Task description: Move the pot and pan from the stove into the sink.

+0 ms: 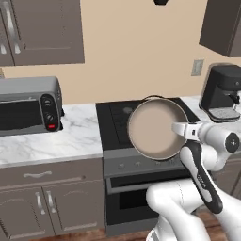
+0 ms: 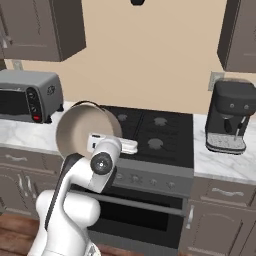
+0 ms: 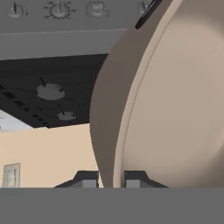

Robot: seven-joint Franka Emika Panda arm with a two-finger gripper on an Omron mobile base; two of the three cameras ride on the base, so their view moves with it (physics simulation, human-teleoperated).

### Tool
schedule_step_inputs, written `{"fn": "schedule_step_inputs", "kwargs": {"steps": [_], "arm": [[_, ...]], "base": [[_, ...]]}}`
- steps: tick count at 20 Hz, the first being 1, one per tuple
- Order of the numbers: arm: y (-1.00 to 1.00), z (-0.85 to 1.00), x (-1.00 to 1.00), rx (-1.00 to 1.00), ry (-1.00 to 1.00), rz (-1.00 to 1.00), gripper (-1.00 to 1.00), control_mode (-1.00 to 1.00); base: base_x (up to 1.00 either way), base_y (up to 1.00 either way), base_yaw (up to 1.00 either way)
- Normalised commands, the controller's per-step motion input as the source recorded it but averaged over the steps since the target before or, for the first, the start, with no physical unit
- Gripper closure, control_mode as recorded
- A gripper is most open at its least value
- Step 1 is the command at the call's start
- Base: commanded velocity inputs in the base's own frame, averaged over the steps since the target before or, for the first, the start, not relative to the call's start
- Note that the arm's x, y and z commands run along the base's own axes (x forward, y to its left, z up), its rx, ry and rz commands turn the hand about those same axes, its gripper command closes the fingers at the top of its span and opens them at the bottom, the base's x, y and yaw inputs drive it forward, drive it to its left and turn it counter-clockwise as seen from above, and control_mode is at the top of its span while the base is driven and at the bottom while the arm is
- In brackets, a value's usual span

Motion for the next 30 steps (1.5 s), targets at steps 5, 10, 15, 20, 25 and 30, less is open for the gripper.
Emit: {"fn": "schedule_step_inputs", "kwargs": {"steps": [5,10,15,20,25,30], "arm": [[0.00,0.00,0.00,0.00,0.00,0.00,1.00,1.00],[0.00,0.00,0.00,0.00,0.00,0.00,1.00,1.00],[0.00,0.00,0.00,0.00,0.00,0.00,1.00,1.00],[0.00,0.00,0.00,0.00,0.00,0.00,1.00,1.00],[0.00,0.00,0.00,0.00,0.00,0.00,1.00,1.00],[0.00,0.00,0.00,0.00,0.00,0.00,1.00,1.00]], "base": [[-0.07,-0.16,-0.09],[-0.01,-0.38,-0.34],[0.00,-0.25,-0.39],[0.02,-0.18,-0.43],[0.01,-0.17,-0.44],[0.00,-0.21,-0.44]]}}
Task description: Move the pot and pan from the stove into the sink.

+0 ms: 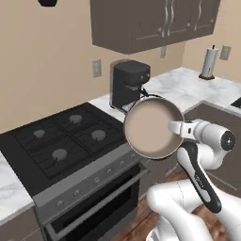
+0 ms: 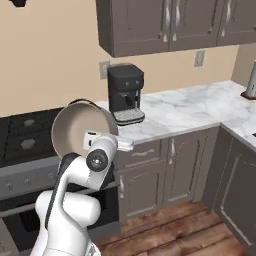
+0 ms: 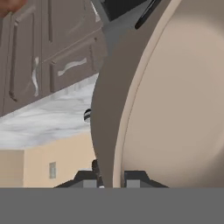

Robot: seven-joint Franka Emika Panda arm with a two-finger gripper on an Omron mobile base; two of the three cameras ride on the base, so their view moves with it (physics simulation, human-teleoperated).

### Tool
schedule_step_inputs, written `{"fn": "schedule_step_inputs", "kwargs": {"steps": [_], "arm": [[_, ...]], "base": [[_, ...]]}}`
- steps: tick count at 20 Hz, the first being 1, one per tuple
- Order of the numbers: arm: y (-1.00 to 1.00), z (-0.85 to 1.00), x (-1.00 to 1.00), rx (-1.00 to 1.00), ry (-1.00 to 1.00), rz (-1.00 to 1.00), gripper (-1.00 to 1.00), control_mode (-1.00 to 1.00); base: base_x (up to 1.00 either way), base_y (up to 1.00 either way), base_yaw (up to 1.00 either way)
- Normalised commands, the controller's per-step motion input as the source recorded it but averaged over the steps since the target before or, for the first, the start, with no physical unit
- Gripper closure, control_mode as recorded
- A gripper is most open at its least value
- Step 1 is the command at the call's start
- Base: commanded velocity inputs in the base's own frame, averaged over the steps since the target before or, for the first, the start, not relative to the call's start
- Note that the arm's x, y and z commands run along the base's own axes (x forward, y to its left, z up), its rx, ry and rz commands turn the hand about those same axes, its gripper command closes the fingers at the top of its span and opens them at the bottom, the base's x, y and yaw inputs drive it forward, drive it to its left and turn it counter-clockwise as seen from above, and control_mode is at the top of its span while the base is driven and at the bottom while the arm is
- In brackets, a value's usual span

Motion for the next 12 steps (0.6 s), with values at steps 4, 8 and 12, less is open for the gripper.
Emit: {"fn": "schedule_step_inputs", "kwargs": {"steps": [4,8,12], "arm": [[0.00,0.00,0.00,0.00,0.00,0.00,1.00,1.00],[0.00,0.00,0.00,0.00,0.00,0.00,1.00,1.00],[0.00,0.00,0.00,0.00,0.00,0.00,1.00,1.00]], "base": [[0.00,-0.18,-0.45],[0.00,-0.17,-0.45],[0.00,-0.18,-0.44]]}}
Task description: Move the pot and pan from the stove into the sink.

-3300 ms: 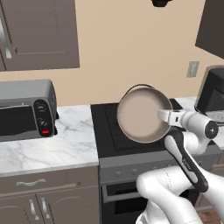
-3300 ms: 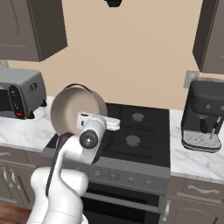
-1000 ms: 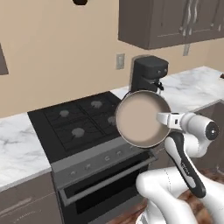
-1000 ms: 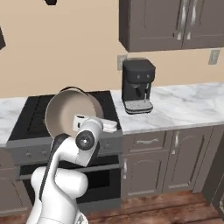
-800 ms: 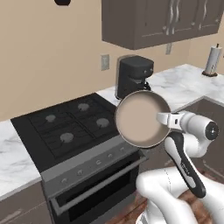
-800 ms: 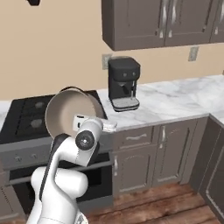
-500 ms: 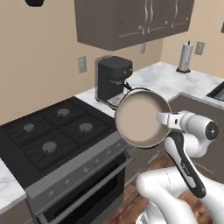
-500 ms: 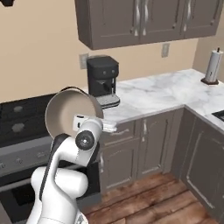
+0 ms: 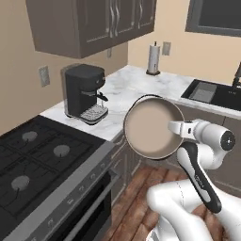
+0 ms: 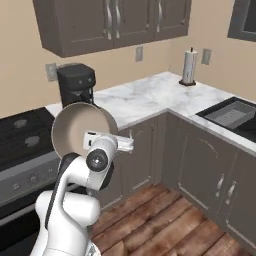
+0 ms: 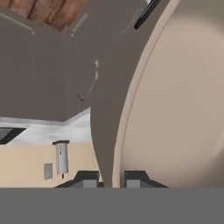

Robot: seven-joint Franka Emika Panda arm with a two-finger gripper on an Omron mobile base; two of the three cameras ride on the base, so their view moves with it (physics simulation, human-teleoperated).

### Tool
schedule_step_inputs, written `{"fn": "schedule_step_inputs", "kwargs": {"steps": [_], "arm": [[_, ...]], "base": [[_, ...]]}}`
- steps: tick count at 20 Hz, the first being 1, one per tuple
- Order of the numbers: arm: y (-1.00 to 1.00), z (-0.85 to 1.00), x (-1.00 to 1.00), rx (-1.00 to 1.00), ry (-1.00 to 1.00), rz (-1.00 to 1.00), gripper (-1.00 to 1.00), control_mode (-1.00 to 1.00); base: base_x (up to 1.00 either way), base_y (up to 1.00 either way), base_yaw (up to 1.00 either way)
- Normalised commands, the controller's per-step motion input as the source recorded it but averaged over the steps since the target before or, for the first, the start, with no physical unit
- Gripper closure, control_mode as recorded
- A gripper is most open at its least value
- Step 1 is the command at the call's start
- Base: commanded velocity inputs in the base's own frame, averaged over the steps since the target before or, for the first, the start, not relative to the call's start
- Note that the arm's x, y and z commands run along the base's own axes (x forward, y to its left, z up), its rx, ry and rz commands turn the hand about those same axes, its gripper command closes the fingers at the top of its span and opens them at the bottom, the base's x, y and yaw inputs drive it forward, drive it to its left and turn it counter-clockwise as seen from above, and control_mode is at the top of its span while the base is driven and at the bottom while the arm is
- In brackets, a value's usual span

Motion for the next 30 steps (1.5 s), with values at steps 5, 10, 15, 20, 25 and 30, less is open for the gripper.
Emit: {"fn": "schedule_step_inputs", "kwargs": {"steps": [5,10,15,20,25,30], "arm": [[0.00,0.00,0.00,0.00,0.00,0.00,1.00,1.00],[0.00,0.00,0.00,0.00,0.00,0.00,1.00,1.00],[0.00,0.00,0.00,0.00,0.00,0.00,1.00,1.00],[0.00,0.00,0.00,0.00,0.00,0.00,1.00,1.00],[0.00,0.00,0.00,0.00,0.00,0.00,1.00,1.00],[0.00,0.00,0.00,0.00,0.00,0.00,1.00,1.00]], "base": [[0.00,-0.17,-0.44],[0.00,-0.17,-0.44],[0.00,-0.20,-0.43],[0.00,-0.20,-0.42],[0.00,-0.21,-0.41],[0.00,-0.20,-0.39]]}}
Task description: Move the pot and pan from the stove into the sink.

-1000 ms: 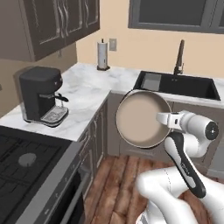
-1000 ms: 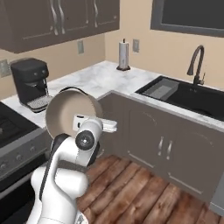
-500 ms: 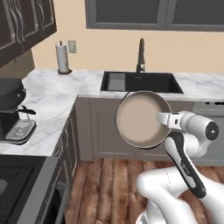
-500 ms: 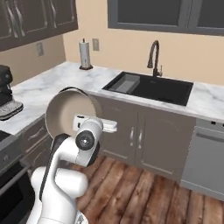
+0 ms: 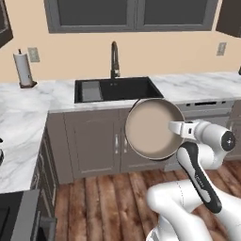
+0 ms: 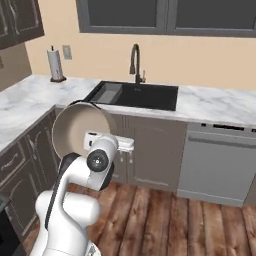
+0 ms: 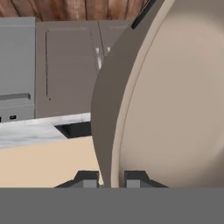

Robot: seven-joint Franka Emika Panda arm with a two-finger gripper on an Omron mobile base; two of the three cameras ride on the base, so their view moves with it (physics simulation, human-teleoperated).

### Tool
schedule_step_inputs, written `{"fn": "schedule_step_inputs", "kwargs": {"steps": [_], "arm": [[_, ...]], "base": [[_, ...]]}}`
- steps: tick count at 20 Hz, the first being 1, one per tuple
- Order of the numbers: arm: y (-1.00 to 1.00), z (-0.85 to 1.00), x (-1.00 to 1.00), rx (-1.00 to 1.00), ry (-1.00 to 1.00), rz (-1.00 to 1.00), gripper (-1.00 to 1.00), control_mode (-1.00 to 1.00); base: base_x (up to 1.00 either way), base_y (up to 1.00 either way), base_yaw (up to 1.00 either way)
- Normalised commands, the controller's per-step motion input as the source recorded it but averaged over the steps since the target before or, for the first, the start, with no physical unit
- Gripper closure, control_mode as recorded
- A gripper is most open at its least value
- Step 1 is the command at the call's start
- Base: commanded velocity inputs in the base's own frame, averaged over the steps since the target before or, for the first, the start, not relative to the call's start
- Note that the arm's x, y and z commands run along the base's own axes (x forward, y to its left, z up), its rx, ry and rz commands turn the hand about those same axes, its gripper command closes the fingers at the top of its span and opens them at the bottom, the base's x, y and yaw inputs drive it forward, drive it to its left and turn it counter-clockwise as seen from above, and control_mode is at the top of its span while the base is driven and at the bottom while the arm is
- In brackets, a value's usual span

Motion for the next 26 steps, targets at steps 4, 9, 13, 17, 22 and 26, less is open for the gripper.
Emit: {"fn": "schedule_step_inputs", "kwargs": {"steps": [4,9,13,17,22,26], "arm": [[0.00,0.00,0.00,0.00,0.00,0.00,1.00,1.00],[0.00,0.00,0.00,0.00,0.00,0.00,1.00,1.00],[0.00,0.00,0.00,0.00,0.00,0.00,1.00,1.00],[0.00,0.00,0.00,0.00,0.00,0.00,1.00,1.00],[0.00,0.00,0.00,0.00,0.00,0.00,1.00,1.00],[0.00,0.00,0.00,0.00,0.00,0.00,1.00,1.00]], "base": [[0.00,-0.14,-0.34],[0.00,-0.06,-0.24],[0.00,0.00,0.00],[0.26,0.00,-0.01],[0.65,0.02,-0.06],[0.75,0.06,-0.09]]}}
